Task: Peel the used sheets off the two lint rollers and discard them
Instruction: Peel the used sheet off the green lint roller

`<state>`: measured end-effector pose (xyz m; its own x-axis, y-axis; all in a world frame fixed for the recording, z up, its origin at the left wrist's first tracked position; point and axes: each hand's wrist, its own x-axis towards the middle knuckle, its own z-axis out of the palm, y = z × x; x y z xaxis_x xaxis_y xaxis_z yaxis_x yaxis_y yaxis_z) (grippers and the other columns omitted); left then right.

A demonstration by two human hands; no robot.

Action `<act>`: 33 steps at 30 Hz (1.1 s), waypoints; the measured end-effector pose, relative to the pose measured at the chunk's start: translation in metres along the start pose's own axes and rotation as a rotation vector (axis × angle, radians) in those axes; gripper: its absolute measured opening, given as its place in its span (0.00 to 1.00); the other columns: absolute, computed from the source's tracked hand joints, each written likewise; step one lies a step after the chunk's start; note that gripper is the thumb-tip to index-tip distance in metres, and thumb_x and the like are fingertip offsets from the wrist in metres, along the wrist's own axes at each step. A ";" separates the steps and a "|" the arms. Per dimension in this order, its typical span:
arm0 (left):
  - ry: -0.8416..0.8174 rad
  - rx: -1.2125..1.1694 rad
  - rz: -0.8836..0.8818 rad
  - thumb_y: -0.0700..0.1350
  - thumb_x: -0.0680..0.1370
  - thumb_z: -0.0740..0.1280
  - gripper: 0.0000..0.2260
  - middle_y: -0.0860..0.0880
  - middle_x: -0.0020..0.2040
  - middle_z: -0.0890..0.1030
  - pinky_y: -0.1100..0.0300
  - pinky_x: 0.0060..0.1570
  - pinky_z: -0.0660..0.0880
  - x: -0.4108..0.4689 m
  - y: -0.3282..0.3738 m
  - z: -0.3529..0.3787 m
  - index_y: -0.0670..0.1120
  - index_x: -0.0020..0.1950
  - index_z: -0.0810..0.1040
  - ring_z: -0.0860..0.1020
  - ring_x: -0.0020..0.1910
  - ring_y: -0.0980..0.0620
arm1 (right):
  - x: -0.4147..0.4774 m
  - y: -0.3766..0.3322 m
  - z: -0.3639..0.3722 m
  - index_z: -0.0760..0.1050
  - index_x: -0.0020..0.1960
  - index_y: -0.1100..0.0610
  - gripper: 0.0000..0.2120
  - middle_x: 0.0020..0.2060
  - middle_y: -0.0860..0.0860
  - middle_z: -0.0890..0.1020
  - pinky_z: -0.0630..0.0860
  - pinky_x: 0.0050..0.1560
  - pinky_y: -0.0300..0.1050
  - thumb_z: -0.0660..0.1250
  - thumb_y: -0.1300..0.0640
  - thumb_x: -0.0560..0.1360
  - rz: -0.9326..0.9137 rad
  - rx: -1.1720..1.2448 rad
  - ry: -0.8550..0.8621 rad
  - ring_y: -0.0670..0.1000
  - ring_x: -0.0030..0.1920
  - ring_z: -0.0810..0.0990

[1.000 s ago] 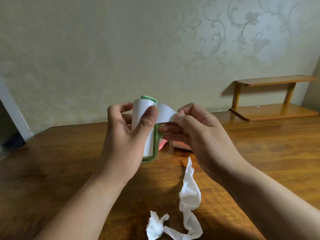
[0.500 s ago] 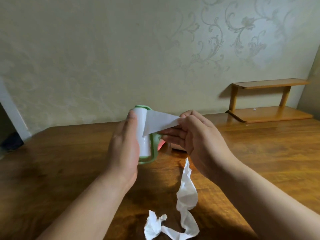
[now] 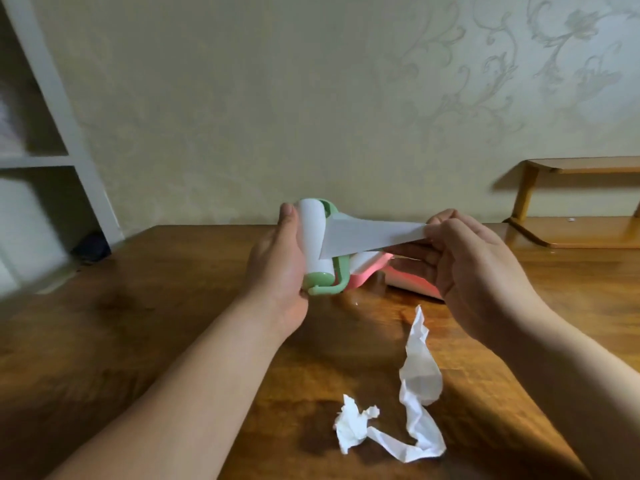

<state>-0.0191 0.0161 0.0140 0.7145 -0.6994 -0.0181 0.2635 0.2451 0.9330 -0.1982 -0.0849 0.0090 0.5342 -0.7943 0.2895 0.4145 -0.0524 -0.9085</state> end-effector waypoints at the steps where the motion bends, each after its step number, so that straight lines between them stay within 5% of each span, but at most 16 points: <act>1: -0.001 -0.004 0.010 0.66 0.83 0.66 0.19 0.44 0.54 0.88 0.52 0.43 0.85 0.001 0.000 -0.001 0.54 0.62 0.82 0.89 0.48 0.46 | 0.001 0.000 -0.001 0.74 0.48 0.59 0.13 0.48 0.61 0.90 0.89 0.57 0.56 0.56 0.65 0.88 0.002 0.000 0.009 0.61 0.55 0.91; 6: -0.147 0.044 0.029 0.73 0.65 0.78 0.37 0.43 0.55 0.90 0.50 0.47 0.84 0.002 0.005 -0.005 0.48 0.63 0.83 0.90 0.51 0.44 | 0.005 0.000 -0.006 0.76 0.48 0.59 0.09 0.46 0.61 0.89 0.88 0.51 0.51 0.59 0.63 0.85 -0.003 0.045 0.044 0.62 0.53 0.91; 10: -0.151 0.085 0.056 0.63 0.78 0.75 0.21 0.45 0.54 0.89 0.51 0.45 0.83 0.010 0.006 -0.011 0.49 0.62 0.85 0.89 0.53 0.43 | 0.009 0.002 -0.011 0.76 0.47 0.59 0.06 0.43 0.57 0.90 0.88 0.50 0.50 0.61 0.60 0.79 -0.016 0.056 0.051 0.60 0.53 0.92; 15: -0.116 -0.063 -0.039 0.63 0.87 0.62 0.20 0.44 0.59 0.89 0.49 0.52 0.86 0.009 0.008 -0.014 0.52 0.68 0.83 0.89 0.57 0.45 | 0.012 0.006 -0.013 0.76 0.48 0.60 0.10 0.49 0.63 0.91 0.88 0.53 0.53 0.56 0.65 0.82 -0.007 0.037 0.047 0.64 0.56 0.91; 18: -0.048 -0.047 -0.050 0.66 0.84 0.63 0.22 0.42 0.58 0.88 0.47 0.50 0.87 0.006 0.005 -0.011 0.53 0.67 0.82 0.89 0.55 0.44 | 0.013 0.010 -0.014 0.75 0.53 0.62 0.10 0.52 0.66 0.90 0.88 0.58 0.58 0.55 0.65 0.84 0.037 -0.003 0.054 0.64 0.57 0.91; 22: -0.190 0.007 -0.009 0.71 0.70 0.71 0.35 0.43 0.56 0.87 0.56 0.36 0.84 0.003 0.012 -0.011 0.46 0.66 0.83 0.89 0.49 0.45 | 0.013 0.009 -0.015 0.74 0.55 0.62 0.10 0.50 0.63 0.91 0.89 0.53 0.54 0.55 0.64 0.85 0.054 0.005 0.090 0.63 0.55 0.91; 24: -0.191 0.052 0.012 0.67 0.69 0.75 0.35 0.41 0.60 0.88 0.46 0.50 0.87 0.006 0.012 -0.013 0.45 0.68 0.83 0.89 0.57 0.40 | 0.013 0.007 -0.016 0.75 0.55 0.62 0.09 0.47 0.60 0.91 0.88 0.51 0.52 0.55 0.64 0.85 0.056 0.018 0.126 0.62 0.53 0.92; 26: -0.190 0.061 0.011 0.64 0.74 0.75 0.30 0.40 0.64 0.87 0.39 0.67 0.80 0.008 0.012 -0.016 0.47 0.70 0.83 0.86 0.64 0.38 | 0.014 0.005 -0.018 0.76 0.55 0.61 0.09 0.43 0.58 0.91 0.89 0.49 0.51 0.57 0.64 0.85 0.052 0.029 0.177 0.60 0.51 0.92; 29: -0.212 0.044 -0.038 0.60 0.84 0.69 0.19 0.40 0.64 0.87 0.39 0.65 0.81 0.010 0.013 -0.019 0.50 0.69 0.83 0.86 0.65 0.39 | 0.016 0.004 -0.019 0.76 0.54 0.60 0.09 0.41 0.56 0.91 0.88 0.46 0.49 0.58 0.64 0.84 0.046 0.036 0.211 0.58 0.50 0.92; 33: -0.173 0.044 -0.064 0.62 0.86 0.65 0.19 0.40 0.65 0.86 0.38 0.65 0.82 0.014 0.007 -0.019 0.52 0.70 0.82 0.86 0.64 0.38 | 0.017 0.007 -0.021 0.77 0.56 0.60 0.09 0.43 0.56 0.92 0.89 0.48 0.50 0.57 0.63 0.84 0.059 0.011 0.200 0.58 0.51 0.92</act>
<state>0.0054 0.0213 0.0137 0.5741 -0.8186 -0.0196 0.2739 0.1694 0.9467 -0.2012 -0.1113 0.0011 0.4016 -0.9001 0.1692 0.3951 0.0036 -0.9186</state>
